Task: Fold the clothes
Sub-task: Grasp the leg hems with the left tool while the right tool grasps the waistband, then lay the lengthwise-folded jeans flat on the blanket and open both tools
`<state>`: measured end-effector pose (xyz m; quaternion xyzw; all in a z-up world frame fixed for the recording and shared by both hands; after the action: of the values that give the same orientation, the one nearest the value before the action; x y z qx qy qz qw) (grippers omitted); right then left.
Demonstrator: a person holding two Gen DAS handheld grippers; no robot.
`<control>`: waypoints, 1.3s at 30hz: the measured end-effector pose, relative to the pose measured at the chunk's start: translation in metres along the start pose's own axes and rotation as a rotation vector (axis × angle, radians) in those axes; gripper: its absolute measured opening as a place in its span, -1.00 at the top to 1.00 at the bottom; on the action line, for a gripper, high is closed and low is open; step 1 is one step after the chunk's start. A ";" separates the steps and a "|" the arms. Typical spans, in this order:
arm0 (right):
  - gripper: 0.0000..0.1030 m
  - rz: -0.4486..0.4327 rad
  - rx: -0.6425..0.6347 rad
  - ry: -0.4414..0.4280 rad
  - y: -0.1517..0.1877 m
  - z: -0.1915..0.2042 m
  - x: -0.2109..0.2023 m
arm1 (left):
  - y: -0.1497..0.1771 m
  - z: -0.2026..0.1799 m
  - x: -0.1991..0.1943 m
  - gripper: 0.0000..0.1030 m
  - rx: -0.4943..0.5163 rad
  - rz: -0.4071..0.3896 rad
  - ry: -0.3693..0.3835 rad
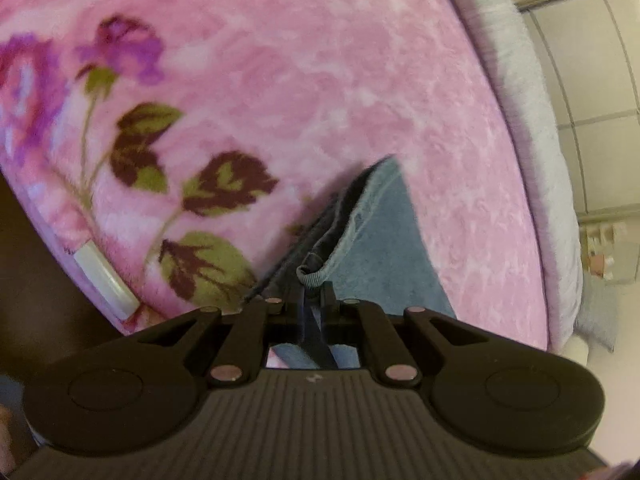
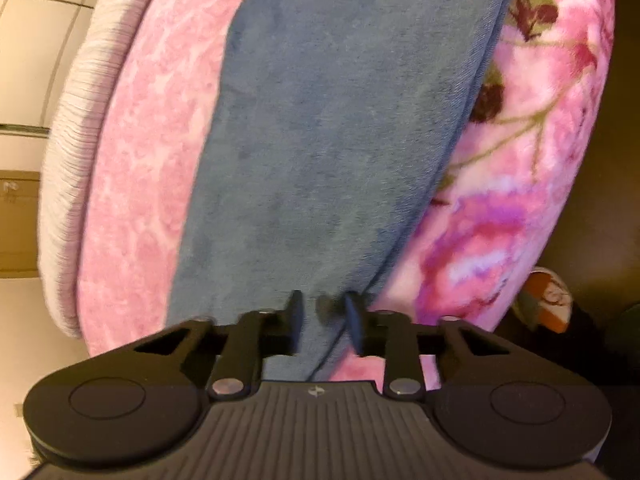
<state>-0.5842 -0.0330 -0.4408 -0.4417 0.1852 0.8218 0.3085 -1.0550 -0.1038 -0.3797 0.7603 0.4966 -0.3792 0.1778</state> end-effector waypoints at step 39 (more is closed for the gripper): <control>0.20 -0.209 -0.778 0.375 -0.042 0.036 -0.035 | 0.094 -0.092 0.066 0.57 0.778 0.081 -0.224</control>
<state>-0.5630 0.0072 -0.3930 -0.6826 -0.1306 0.7005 0.1620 -0.9203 -0.0450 -0.3794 0.7438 0.2634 -0.6119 -0.0553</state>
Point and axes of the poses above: each gripper's, at about its wrist camera, not at the fingertips, and x roughly the way its jaws point, z to its left, y to its underside, the point moved 10 cm from there along x, roughly the way its jaws point, and after that the axes turned 3 degrees about y, right-handed, at the moved point
